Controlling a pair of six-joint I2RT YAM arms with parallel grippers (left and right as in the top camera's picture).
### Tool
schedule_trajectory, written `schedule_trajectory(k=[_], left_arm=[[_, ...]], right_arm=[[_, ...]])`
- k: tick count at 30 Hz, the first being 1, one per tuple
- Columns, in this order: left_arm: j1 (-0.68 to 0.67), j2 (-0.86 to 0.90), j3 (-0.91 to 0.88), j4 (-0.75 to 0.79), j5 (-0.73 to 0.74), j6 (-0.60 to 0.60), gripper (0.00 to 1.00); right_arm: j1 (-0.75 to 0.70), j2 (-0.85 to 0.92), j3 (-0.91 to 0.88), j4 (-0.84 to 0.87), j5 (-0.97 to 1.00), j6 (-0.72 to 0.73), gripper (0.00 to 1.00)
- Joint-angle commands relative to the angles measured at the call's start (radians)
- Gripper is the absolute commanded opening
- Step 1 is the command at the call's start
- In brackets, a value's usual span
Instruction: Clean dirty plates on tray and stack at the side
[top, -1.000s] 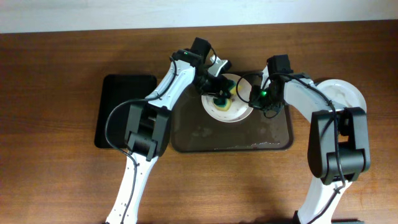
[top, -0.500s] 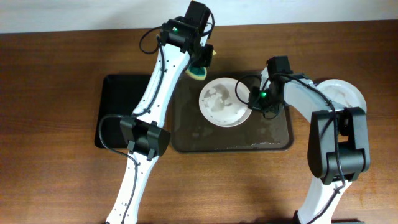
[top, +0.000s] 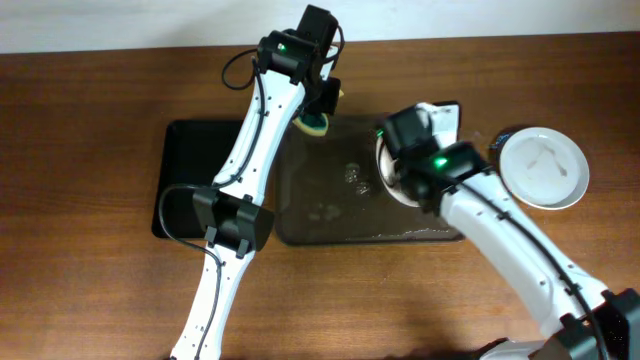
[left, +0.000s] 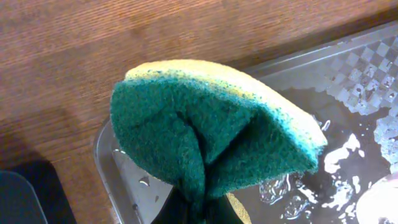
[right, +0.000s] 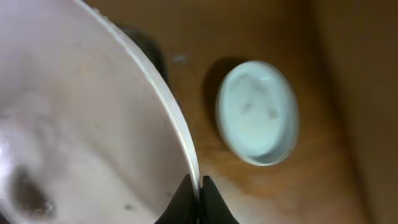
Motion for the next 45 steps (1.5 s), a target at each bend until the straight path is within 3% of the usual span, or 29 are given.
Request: schedule_trajectory(k=[1,5,9,11,14,17,19,23,26,32,33,34,35,36,41,45], left_arm=[[0.000,-0.010,0.014,0.002,-0.011,-0.012,0.00],[0.001,-0.010,0.014,0.002,-0.011,-0.012,0.00],[0.001,-0.010,0.014,-0.001,-0.011,-0.012,0.00],[0.001,-0.010,0.014,-0.005,-0.011,-0.012,0.00],[0.001,-0.010,0.014,-0.005,-0.011,-0.012,0.00],[0.001,-0.010,0.014,-0.005,-0.011,-0.012,0.00],[0.001,-0.010,0.014,-0.005,-0.011,-0.012,0.00],[0.001,-0.010,0.014,-0.005,-0.011,-0.012,0.00],[0.001,-0.010,0.014,-0.005,-0.011,-0.012,0.00],[0.001,-0.010,0.014,-0.005,-0.011,-0.012,0.00],[0.001,-0.010,0.014,-0.005,-0.012,-0.011,0.00],[0.003,-0.012,0.014,-0.005,-0.014,-0.011,0.00],[0.010,-0.021,0.014,-0.009,-0.014,-0.011,0.00],[0.021,-0.039,0.014,-0.020,-0.015,-0.010,0.00],[0.127,-0.180,0.014,-0.188,-0.090,-0.005,0.00],[0.222,-0.234,0.000,-0.188,-0.065,-0.025,0.00]], right_arm=[[0.154,-0.022,0.006,-0.060,0.438,0.147,0.04],[0.299,-0.022,0.006,-0.063,0.722,0.153,0.04],[0.300,-0.022,0.006,-0.061,0.709,0.214,0.04],[0.266,-0.022,0.006,-0.061,0.566,0.224,0.04],[0.063,-0.022,0.006,-0.063,-0.002,0.207,0.04],[-0.194,-0.022,0.006,0.005,-0.426,-0.009,0.04],[-0.447,-0.022,0.006,0.056,-0.711,-0.097,0.04],[-0.877,0.005,0.005,0.095,-0.813,-0.099,0.04],[-1.046,0.095,0.005,0.169,-0.813,-0.056,0.04],[-1.107,0.336,0.005,0.330,-0.817,-0.032,0.04],[-1.107,0.341,0.006,0.332,-0.817,-0.032,0.37],[-1.107,0.338,0.017,0.328,-0.825,-0.032,0.63],[-1.107,0.329,0.050,0.296,-0.879,-0.034,0.72],[-1.105,0.317,0.094,0.245,-0.925,-0.042,0.77],[-0.961,0.277,0.328,-0.076,-1.067,-0.201,0.79],[-0.764,0.277,0.328,-0.105,-1.033,-0.201,0.85]])
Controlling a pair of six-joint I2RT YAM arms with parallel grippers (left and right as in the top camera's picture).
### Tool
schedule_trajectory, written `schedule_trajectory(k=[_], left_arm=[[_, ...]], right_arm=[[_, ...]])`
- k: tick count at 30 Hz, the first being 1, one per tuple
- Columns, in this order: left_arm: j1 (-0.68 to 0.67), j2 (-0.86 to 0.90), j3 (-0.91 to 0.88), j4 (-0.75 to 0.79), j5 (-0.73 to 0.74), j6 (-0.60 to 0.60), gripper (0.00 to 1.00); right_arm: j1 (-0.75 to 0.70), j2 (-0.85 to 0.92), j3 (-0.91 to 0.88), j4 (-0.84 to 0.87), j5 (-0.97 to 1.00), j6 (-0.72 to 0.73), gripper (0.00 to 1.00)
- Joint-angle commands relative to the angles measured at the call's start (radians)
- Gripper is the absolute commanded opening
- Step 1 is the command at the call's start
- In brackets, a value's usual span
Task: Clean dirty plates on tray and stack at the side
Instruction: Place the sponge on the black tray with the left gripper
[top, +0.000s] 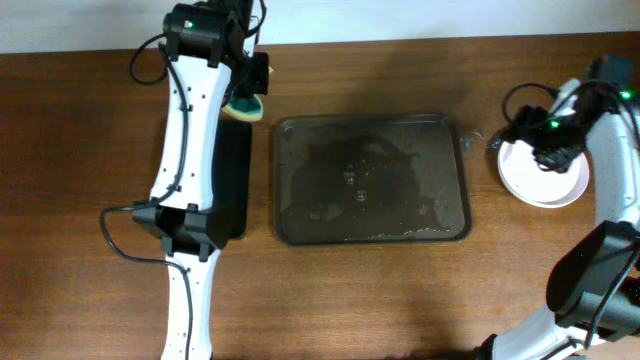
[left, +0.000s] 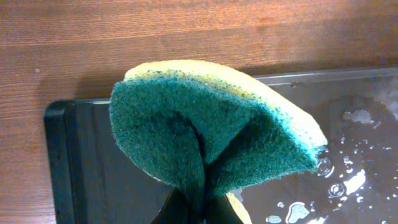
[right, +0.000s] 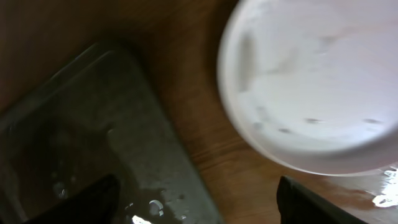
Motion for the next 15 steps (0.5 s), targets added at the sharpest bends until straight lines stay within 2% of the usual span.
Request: schedule_trajectory(k=[1,2,5,6,8,9,10,11,12,13,14,15], left_arm=[[0.050,-0.076,-0.061,-0.001,0.016,-0.011,0.00],[0.069,-0.132,-0.165,-0.001,0.016,-0.013,0.00],[0.166,-0.241,-0.559,0.006,0.011,-0.113,0.00],[0.181,-0.241,-0.667,0.060,0.012,-0.101,0.00],[0.187,-0.241,-0.920,0.290,0.012,-0.082,0.00],[0.186,-0.241,-0.968,0.338,0.012,-0.082,0.00],[0.186,-0.241,-1.058,0.421,0.013,-0.081,0.10],[0.186,-0.241,-1.089,0.447,0.012,-0.076,0.31],[0.186,-0.241,-1.095,0.455,0.012,-0.076,0.63],[0.186,-0.245,-1.088,0.461,0.012,-0.076,0.82],[0.186,-0.249,-1.057,0.451,0.012,-0.076,0.94],[0.186,-0.259,-1.003,0.419,0.012,-0.076,0.97]], right_arm=[[0.095,-0.013,0.017,-0.007,0.058,-0.016,0.88],[0.118,-0.012,0.017,-0.007,0.078,-0.016,0.92],[0.161,-0.007,0.017,-0.007,0.084,-0.016,0.94],[0.163,-0.006,0.017,-0.007,0.084,-0.016,0.94],[0.163,-0.006,0.017,-0.012,0.084,-0.016,0.94],[0.163,-0.006,0.017,-0.016,0.084,-0.016,0.94],[0.163,-0.006,0.017,-0.019,0.084,-0.019,0.94],[0.163,-0.006,0.017,-0.019,0.083,-0.035,0.94],[0.163,-0.006,0.017,-0.019,0.083,-0.035,0.94],[0.163,-0.006,0.017,-0.018,0.083,-0.039,0.95],[0.163,-0.007,0.017,-0.019,0.083,-0.042,0.95],[0.163,-0.009,0.017,-0.023,0.082,-0.042,0.95]])
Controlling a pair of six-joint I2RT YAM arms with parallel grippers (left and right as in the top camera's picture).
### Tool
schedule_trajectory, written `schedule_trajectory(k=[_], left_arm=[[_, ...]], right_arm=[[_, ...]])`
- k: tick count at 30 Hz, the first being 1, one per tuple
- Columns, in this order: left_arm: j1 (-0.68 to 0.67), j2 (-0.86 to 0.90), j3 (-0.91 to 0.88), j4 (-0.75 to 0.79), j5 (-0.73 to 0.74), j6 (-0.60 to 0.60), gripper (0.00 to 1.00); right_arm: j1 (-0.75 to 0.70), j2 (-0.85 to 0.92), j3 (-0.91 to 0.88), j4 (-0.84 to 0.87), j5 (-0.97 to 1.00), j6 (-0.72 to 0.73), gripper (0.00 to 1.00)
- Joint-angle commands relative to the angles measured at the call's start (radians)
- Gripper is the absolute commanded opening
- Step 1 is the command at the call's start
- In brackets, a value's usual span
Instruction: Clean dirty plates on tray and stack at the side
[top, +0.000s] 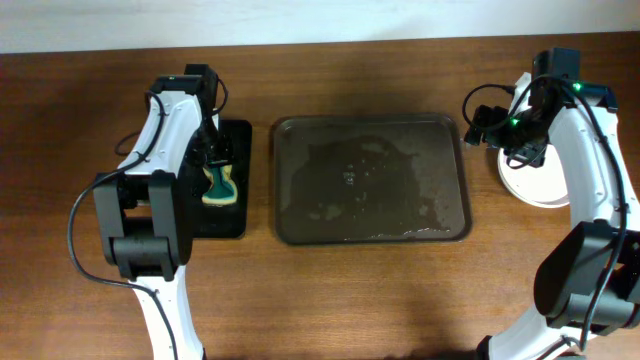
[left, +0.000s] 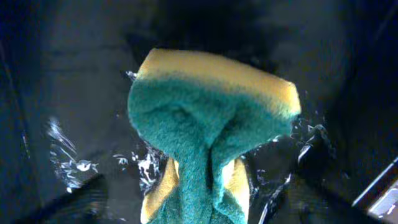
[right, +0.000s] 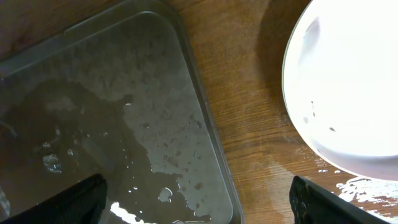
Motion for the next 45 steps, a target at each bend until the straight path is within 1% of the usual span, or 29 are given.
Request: schedule_trajectory(k=[1,3,4,5,6,7,8,10,12,13,15,17,18,19,20,21,22,23,25,26,27,30,31,32,33,34,45], left_arm=[[0.001,-0.046,0.158,-0.078,0.004,0.000,0.98],[0.001,-0.073,0.341,-0.165,0.004,-0.001,0.98],[0.000,-0.093,0.446,-0.225,0.004,-0.001,1.00],[0.000,-0.110,0.513,-0.249,0.004,-0.001,1.00],[0.000,-0.117,0.540,-0.248,0.003,-0.001,1.00],[0.000,-0.120,0.562,-0.249,0.004,-0.001,1.00],[0.000,-0.120,0.562,-0.249,0.004,-0.001,1.00],[0.000,-0.120,0.560,-0.249,0.004,-0.001,1.00],[0.000,-0.120,0.560,-0.249,0.004,-0.001,1.00],[0.000,-0.120,0.560,-0.249,0.004,-0.001,1.00],[0.000,-0.120,0.560,-0.249,0.004,-0.001,1.00],[0.000,-0.120,0.560,-0.249,0.004,-0.001,1.00],[0.000,-0.120,0.560,-0.249,0.004,-0.001,1.00],[0.000,-0.120,0.560,-0.249,0.004,-0.001,1.00],[0.000,-0.120,0.560,-0.249,0.004,-0.001,1.00],[0.000,-0.120,0.560,-0.249,0.004,-0.001,0.99],[0.000,-0.120,0.560,-0.249,0.004,-0.001,1.00],[0.000,-0.120,0.560,-0.249,0.004,-0.001,1.00],[0.000,-0.120,0.560,-0.249,0.004,-0.001,1.00],[0.000,-0.120,0.560,-0.249,0.004,-0.001,1.00],[0.000,-0.120,0.560,-0.249,0.004,-0.001,1.00],[0.000,-0.120,0.560,-0.249,0.004,-0.001,1.00],[0.000,-0.120,0.560,-0.249,0.004,-0.001,1.00],[0.000,-0.120,0.560,-0.249,0.004,-0.001,1.00],[0.000,-0.120,0.560,-0.249,0.004,-0.001,1.00],[0.000,-0.120,0.560,-0.249,0.004,-0.001,1.00],[0.000,-0.120,0.560,-0.249,0.003,-0.001,1.00]], right_arm=[[0.008,-0.019,0.018,-0.015,0.008,-0.016,0.95],[0.008,-0.073,0.018,-0.031,-0.008,-0.032,0.95],[0.008,-0.133,0.018,-0.040,-0.026,-0.050,0.95],[0.008,-0.200,0.018,-0.058,-0.024,-0.050,0.99],[0.008,-0.265,0.018,-0.081,-0.024,-0.064,0.99],[0.008,-0.404,0.018,-0.142,-0.024,-0.068,0.99],[0.008,-0.460,0.018,-0.167,-0.024,-0.068,0.99],[0.008,-0.630,0.018,-0.249,-0.025,-0.067,0.99],[0.008,-0.742,0.018,-0.266,-0.032,-0.064,0.99],[0.008,-0.787,0.018,-0.269,-0.031,-0.064,0.99],[0.008,-0.846,0.018,-0.369,0.066,-0.072,0.99],[0.008,-0.859,0.015,-0.379,0.093,-0.076,0.99],[0.008,-0.858,0.000,-0.349,0.089,-0.090,0.99],[0.017,-0.933,-0.125,-0.163,0.048,-0.169,0.99],[0.040,-1.011,-0.266,-0.002,0.035,-0.203,0.99],[0.063,-1.094,-0.407,0.132,0.035,-0.203,0.99],[0.093,-1.222,-0.615,0.310,0.036,-0.203,0.99],[0.106,-1.288,-0.725,0.404,0.036,-0.203,0.99],[0.148,-1.574,-1.112,0.700,0.036,-0.202,0.99],[0.169,-1.701,-1.277,0.832,0.040,-0.202,0.99],[0.185,-1.761,-1.373,0.922,0.050,-0.202,0.99],[0.211,-1.842,-1.569,1.157,0.089,-0.202,0.99],[0.211,-1.841,-1.599,1.179,0.089,-0.201,0.99],[0.211,-1.841,-1.599,1.142,0.090,-0.202,0.99],[0.211,-1.841,-1.599,1.091,0.090,-0.202,0.99],[0.214,-1.837,-1.599,1.002,0.085,-0.178,0.99],[0.216,-1.828,-1.599,1.003,0.082,-0.164,0.98]])
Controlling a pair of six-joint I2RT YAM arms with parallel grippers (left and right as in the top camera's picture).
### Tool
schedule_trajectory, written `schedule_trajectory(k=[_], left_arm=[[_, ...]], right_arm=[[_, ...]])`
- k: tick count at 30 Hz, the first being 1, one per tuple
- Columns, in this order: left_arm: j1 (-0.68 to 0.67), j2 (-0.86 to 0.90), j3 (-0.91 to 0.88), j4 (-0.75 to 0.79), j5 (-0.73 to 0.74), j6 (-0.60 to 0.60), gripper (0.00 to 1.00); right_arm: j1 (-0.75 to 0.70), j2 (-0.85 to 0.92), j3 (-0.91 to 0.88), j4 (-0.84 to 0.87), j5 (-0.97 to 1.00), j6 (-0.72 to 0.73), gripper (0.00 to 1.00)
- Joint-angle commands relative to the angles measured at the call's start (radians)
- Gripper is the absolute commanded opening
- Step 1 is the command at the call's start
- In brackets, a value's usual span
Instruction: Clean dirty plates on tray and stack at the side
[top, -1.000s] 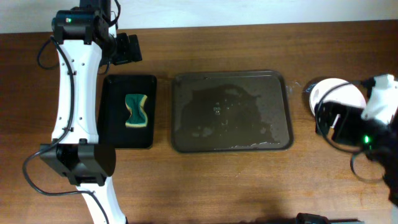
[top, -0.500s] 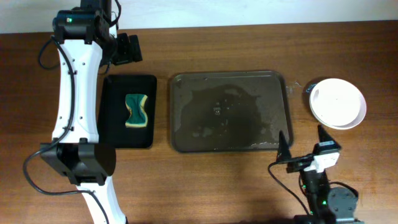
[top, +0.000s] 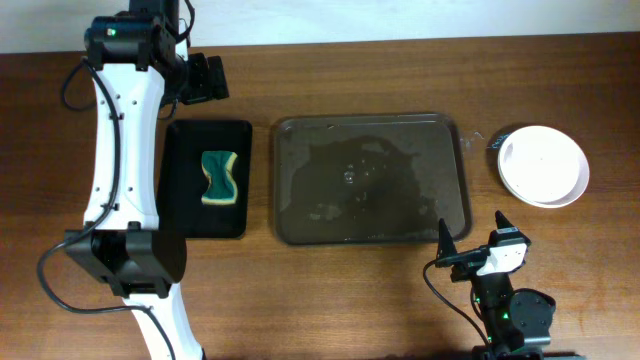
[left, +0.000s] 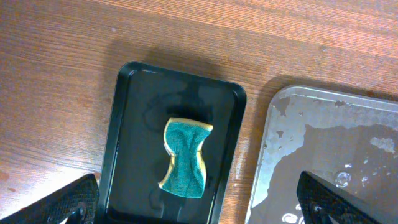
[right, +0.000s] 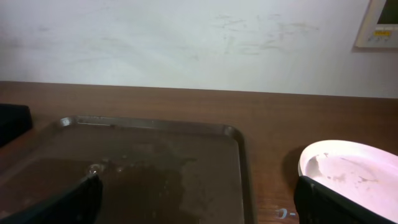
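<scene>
The white plates (top: 543, 165) sit stacked on the table to the right of the wet grey tray (top: 400, 200), which holds only water. In the right wrist view the top plate (right: 354, 174) shows faint smears. The green and yellow sponge (top: 220, 178) lies in the black tray (top: 180, 200), and in the left wrist view the sponge (left: 185, 158) is far below. My left gripper (top: 205, 80) hangs open and high behind the black tray. My right gripper (top: 472, 240) is open, low at the table's front, facing the grey tray (right: 155, 162).
The black tray (left: 134, 124) and grey tray (left: 323, 155) lie side by side with a strip of wood between them. A white wall rises behind the table. Small water drops mark the wood beside the plates.
My left gripper has risen from just over the sponge to high behind the black tray. The right arm has gone from beside the plates at the back right to the front edge.
First my left gripper held the sponge over the grey tray's back corner while the right held a plate by its rim. Then the plate sat on the stack at the right, right gripper open. The sponge then lay in the black tray. Now both arms stand withdrawn.
</scene>
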Motion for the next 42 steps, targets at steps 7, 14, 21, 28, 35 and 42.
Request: schedule_trajectory(k=[7,14,21,28,35,42], left_arm=[[0.014,-0.542,-0.592,0.571,0.109,0.287,1.00],[0.068,-1.617,-1.925,1.312,0.034,0.307,1.00],[0.068,-2.081,-2.398,1.426,0.030,0.314,1.00],[0.068,-2.112,-2.397,1.398,0.029,0.314,0.99],[0.068,-2.112,-2.397,1.398,0.029,0.314,1.00],[0.068,-2.112,-2.397,1.398,0.029,0.314,0.99]], right_arm=[[0.010,0.001,-0.005,-0.006,0.002,0.011,0.99],[0.010,0.001,-0.005,-0.006,0.002,0.011,0.99],[0.010,0.001,-0.005,-0.006,0.002,0.011,0.99],[0.010,0.001,-0.005,-0.006,0.002,0.011,0.99],[0.010,0.001,-0.005,-0.006,0.002,0.011,0.99],[0.010,0.001,-0.005,-0.006,0.002,0.011,0.99]])
